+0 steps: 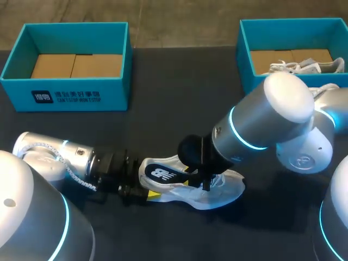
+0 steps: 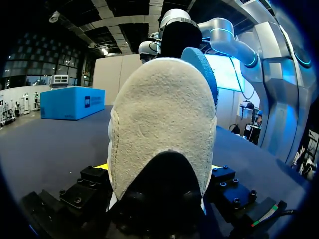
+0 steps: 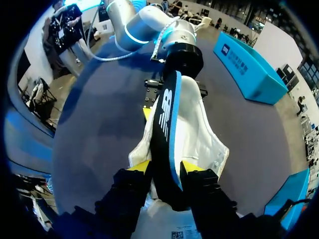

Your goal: Take the shoe out of the shoebox, open the shoe tongue, remove and reinsert the insole, then place the shoe into the shoebox

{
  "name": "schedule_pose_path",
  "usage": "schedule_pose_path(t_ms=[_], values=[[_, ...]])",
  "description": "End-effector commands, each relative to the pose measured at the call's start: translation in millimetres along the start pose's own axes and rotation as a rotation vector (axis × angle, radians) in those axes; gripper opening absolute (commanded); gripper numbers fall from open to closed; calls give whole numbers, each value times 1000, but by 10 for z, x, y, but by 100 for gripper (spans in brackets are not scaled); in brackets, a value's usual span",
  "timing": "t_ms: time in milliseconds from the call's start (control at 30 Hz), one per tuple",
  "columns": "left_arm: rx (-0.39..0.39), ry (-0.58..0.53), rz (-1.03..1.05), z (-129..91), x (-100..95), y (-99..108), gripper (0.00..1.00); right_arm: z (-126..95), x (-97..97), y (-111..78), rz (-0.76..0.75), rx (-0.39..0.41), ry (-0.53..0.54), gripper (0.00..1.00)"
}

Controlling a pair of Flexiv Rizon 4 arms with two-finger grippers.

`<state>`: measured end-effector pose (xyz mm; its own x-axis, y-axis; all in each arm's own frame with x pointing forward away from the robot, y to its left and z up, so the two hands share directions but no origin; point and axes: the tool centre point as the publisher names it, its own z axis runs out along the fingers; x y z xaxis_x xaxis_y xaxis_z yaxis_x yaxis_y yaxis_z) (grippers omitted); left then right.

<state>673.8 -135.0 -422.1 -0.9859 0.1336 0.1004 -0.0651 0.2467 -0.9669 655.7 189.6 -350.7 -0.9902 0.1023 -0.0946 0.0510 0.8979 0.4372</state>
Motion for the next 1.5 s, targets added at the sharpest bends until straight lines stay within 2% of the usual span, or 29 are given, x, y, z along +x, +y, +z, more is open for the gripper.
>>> schedule_pose_path(t_ms=[33,167,400,833,1033,1333,1500], values=[[-4,-1,-1,0,-19,22,0,-73,16,105,12,69,7,37],[-4,-1,-1,0,-19,22,0,-118,1,173,23,83,14,37],[-4,-1,-1,0,-19,22,0,-156,-77,159,56,83,77,41],[-4,-1,-1,0,-19,22,0,-23,-166,146,88,63,158,38],[-4,-1,-1,0,-19,22,0,48,-122,194,103,68,189,37],[-4,-1,-1,0,-19,22,0,126,-48,289,124,33,220,35],[-4,-1,-1,0,-19,22,0,168,-4,356,110,18,232,26]])
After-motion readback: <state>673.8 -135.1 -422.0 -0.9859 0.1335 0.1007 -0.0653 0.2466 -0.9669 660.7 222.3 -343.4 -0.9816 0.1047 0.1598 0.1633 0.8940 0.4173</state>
